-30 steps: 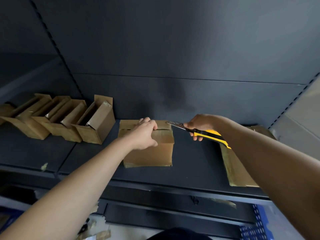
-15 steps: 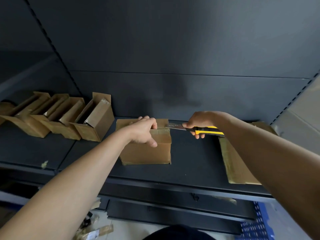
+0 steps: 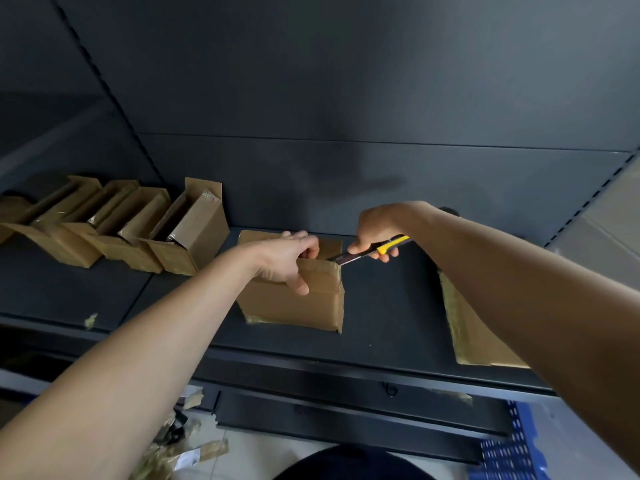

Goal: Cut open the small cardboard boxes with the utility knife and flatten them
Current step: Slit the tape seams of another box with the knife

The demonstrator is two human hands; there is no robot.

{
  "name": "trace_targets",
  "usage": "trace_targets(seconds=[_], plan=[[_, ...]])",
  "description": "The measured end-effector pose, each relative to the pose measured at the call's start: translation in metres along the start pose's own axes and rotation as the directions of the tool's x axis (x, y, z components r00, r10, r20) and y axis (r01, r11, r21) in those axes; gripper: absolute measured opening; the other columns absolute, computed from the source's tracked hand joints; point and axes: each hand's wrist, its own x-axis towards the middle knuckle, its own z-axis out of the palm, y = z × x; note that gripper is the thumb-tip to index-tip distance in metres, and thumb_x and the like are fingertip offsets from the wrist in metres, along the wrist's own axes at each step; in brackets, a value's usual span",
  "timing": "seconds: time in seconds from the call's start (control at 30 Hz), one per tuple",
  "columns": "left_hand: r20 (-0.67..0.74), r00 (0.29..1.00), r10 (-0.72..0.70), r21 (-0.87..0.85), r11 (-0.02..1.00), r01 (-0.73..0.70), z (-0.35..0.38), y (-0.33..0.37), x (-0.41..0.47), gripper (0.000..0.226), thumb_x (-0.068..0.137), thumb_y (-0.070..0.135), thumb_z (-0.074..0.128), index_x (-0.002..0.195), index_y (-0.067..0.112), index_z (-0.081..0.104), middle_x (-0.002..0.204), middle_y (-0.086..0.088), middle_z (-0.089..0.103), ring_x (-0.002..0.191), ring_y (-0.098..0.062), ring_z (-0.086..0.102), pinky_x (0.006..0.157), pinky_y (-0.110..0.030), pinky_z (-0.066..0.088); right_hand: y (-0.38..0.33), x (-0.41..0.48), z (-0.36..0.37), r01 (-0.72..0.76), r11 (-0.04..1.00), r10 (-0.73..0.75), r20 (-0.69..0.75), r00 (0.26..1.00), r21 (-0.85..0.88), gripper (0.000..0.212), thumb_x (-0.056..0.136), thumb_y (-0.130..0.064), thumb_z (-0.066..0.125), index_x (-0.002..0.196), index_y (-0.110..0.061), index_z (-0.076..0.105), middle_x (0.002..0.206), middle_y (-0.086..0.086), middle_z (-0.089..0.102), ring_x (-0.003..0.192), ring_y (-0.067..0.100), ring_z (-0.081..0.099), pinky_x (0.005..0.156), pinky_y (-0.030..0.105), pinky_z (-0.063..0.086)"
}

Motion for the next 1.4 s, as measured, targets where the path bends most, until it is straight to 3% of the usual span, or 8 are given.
trace_targets(seconds=[0.07, 0.3, 0.43, 0.63, 0.83, 0.97, 1.2, 1.4], plan=[[0.006, 1.000, 0.002, -0.008, 1.000, -0.002, -0.001, 0.001, 0.001, 0.047, 0.071, 0.020, 0.078, 0.096, 0.024, 0.039, 0.104, 0.004, 0.039, 0.097, -0.017, 0.035, 0.080, -0.034, 0.037, 0.002, 0.003, 0.001, 0.043, 0.999, -0.041, -0.066, 0.997, 0.027, 0.038, 0.091, -0.036, 0.059, 0.069, -0.006, 0.062, 0.060, 0.009, 0.063, 0.051, 0.022, 0.056, 0.059, 0.029, 0.047], [0.029, 1.000, 0.010, 0.015, 1.000, -0.011, -0.002, 0.000, 0.003, 0.048, 0.071, 0.019, 0.079, 0.095, 0.027, 0.038, 0.105, 0.004, 0.040, 0.099, -0.018, 0.037, 0.081, -0.033, 0.037, 0.008, -0.005, -0.008, -0.011, 0.990, 0.013, 0.012, 1.000, -0.138, 0.042, 0.091, -0.042, 0.054, 0.067, -0.009, 0.062, 0.059, 0.005, 0.066, 0.049, 0.019, 0.059, 0.067, 0.031, 0.050], [0.024, 1.000, 0.015, 0.015, 1.000, -0.015, -0.001, -0.001, 0.003, 0.048, 0.069, 0.019, 0.080, 0.093, 0.028, 0.039, 0.104, 0.004, 0.041, 0.098, -0.018, 0.038, 0.080, -0.033, 0.037, -0.009, 0.003, 0.004, 0.076, 0.992, -0.076, 0.002, 0.997, -0.103, 0.038, 0.090, -0.041, 0.057, 0.071, -0.008, 0.063, 0.062, 0.006, 0.065, 0.054, 0.021, 0.058, 0.064, 0.030, 0.049], [0.031, 1.000, -0.001, 0.010, 1.000, 0.000, -0.002, -0.002, 0.002, 0.047, 0.070, 0.020, 0.080, 0.092, 0.030, 0.040, 0.106, 0.004, 0.043, 0.098, -0.018, 0.039, 0.082, -0.035, 0.039, 0.001, -0.006, -0.004, 0.052, 0.982, -0.047, 0.033, 0.998, -0.184, 0.040, 0.092, -0.044, 0.053, 0.070, -0.012, 0.063, 0.062, 0.001, 0.068, 0.054, 0.016, 0.063, 0.079, 0.033, 0.050], [0.005, 1.000, -0.001, -0.054, 0.999, 0.001, 0.001, -0.001, 0.004, 0.021, 0.085, 0.031, 0.065, 0.076, 0.030, 0.046, 0.090, 0.003, 0.049, 0.085, -0.019, 0.046, 0.078, -0.038, 0.041, -0.010, -0.001, -0.002, 0.077, 0.964, -0.081, -0.005, 0.997, -0.255, 0.037, 0.091, -0.044, 0.055, 0.076, -0.011, 0.065, 0.069, 0.002, 0.065, 0.060, 0.018, 0.059, 0.073, 0.031, 0.049], [-0.053, 0.999, 0.008, -0.044, 0.999, -0.010, 0.005, -0.001, 0.004, 0.020, 0.090, 0.027, 0.059, 0.075, 0.030, 0.047, 0.093, 0.002, 0.050, 0.086, -0.018, 0.045, 0.084, -0.040, 0.042, 0.001, -0.006, -0.003, 0.079, 0.965, -0.080, 0.006, 0.997, -0.250, 0.039, 0.092, -0.043, 0.053, 0.070, -0.012, 0.062, 0.063, 0.001, 0.065, 0.056, 0.018, 0.059, 0.075, 0.032, 0.049], [-0.082, 0.997, 0.008, -0.084, 0.996, -0.015, 0.005, 0.000, 0.004, 0.022, 0.089, 0.020, 0.061, 0.073, 0.028, 0.050, 0.086, 0.004, 0.050, 0.078, -0.015, 0.045, 0.074, -0.034, 0.040, -0.015, -0.009, 0.004, 0.118, 0.962, -0.107, 0.057, 0.993, -0.246, 0.038, 0.094, -0.040, 0.052, 0.070, -0.012, 0.060, 0.064, 0.002, 0.063, 0.057, 0.019, 0.058, 0.074, 0.032, 0.048], [-0.140, 0.990, 0.006, -0.202, 0.979, -0.034, 0.002, -0.003, 0.006, 0.020, 0.090, 0.019, 0.061, 0.074, 0.027, 0.052, 0.079, 0.007, 0.050, 0.073, -0.012, 0.045, 0.067, -0.027, 0.038, 0.019, -0.023, 0.001, 0.001, 0.976, 0.029, 0.137, 0.990, -0.217, 0.038, 0.092, -0.042, 0.055, 0.075, -0.009, 0.064, 0.067, 0.004, 0.067, 0.059, 0.019, 0.063, 0.071, 0.031, 0.050]])
